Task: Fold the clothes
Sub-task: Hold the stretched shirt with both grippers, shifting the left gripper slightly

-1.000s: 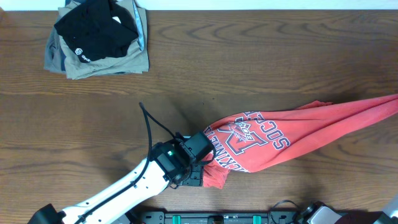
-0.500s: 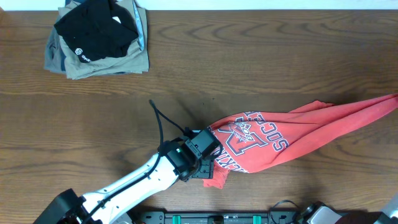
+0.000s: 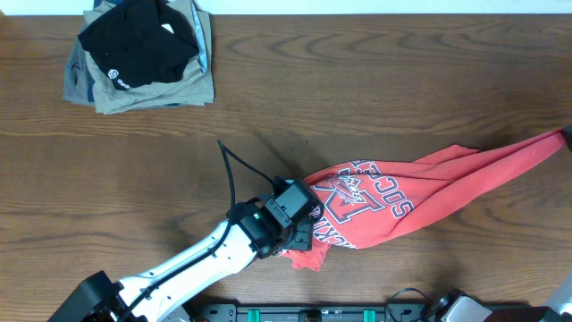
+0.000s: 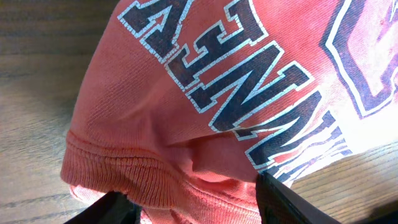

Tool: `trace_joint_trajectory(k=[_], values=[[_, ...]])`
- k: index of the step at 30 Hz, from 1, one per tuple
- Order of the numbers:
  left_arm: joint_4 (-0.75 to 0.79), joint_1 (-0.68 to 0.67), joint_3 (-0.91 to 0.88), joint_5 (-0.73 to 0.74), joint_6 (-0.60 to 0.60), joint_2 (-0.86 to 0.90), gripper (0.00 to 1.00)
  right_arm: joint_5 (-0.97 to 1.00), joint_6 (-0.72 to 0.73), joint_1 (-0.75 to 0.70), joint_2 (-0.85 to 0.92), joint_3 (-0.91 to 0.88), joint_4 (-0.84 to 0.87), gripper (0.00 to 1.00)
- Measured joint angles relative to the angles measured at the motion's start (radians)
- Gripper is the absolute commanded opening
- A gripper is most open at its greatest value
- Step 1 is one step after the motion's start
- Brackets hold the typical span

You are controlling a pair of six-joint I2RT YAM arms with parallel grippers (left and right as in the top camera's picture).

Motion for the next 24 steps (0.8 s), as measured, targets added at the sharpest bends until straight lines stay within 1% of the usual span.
trace_joint_trajectory(k=[1,4,6,7,12,16,20,24], values=[[0.001,0.000,0.000,0.001,0.000,0.001,0.50,0.000,0.000,0.003,0.000,0.000,0.000,0.01],[0.003,0.000,0.000,0.001,0.003,0.014,0.29,0.000,0.000,0.012,0.000,0.000,-0.001,0.01],[0.003,0.000,0.000,-0.002,0.004,0.031,0.12,-0.001,-0.002,0.013,0.000,0.000,-0.001,0.01],[0.002,0.000,0.000,-0.006,0.010,0.038,0.06,-0.001,-0.003,0.013,0.000,0.000,-0.001,0.01],[-0.020,0.000,0.000,-0.036,0.018,0.039,0.06,-0.001,-0.005,0.013,0.000,0.000,-0.007,0.01],[-0.099,0.000,0.003,-0.059,0.019,-0.008,0.06,-0.001,-0.005,0.013,0.000,0.001,-0.013,0.01],[-0.209,0.000,0.042,-0.090,0.024,-0.111,0.06,0.001,-0.007,0.013,0.000,0.001,-0.016,0.02],[-0.347,0.000,0.109,-0.129,0.026,-0.265,0.06,0.024,-0.007,0.013,0.000,0.001,-0.016,0.01]])
